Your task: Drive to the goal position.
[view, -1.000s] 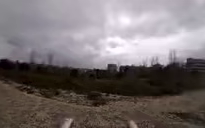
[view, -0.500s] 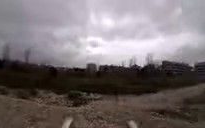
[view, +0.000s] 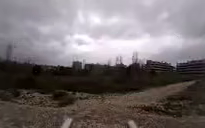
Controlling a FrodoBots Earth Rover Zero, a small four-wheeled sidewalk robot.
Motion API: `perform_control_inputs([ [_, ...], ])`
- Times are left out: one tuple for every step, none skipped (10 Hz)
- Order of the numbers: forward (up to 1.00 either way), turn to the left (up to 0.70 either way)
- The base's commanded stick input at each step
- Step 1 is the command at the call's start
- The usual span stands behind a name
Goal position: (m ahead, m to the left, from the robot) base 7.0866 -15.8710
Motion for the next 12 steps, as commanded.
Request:
perform_control_inputs([
  [0.00, -0.70],
  [0.00, -0.70],
  [0.00, 0.00],
  [0.00, 0.00],
  [0.00, 0.00],
  [0.00, 0.00],
  [0.10, 0.00],
  [0.38, 0.00],
  [0.70, 0.00],
  [0.70, 0.00],
  [0.70, 0.00],
  [0.70, 0.00],
])
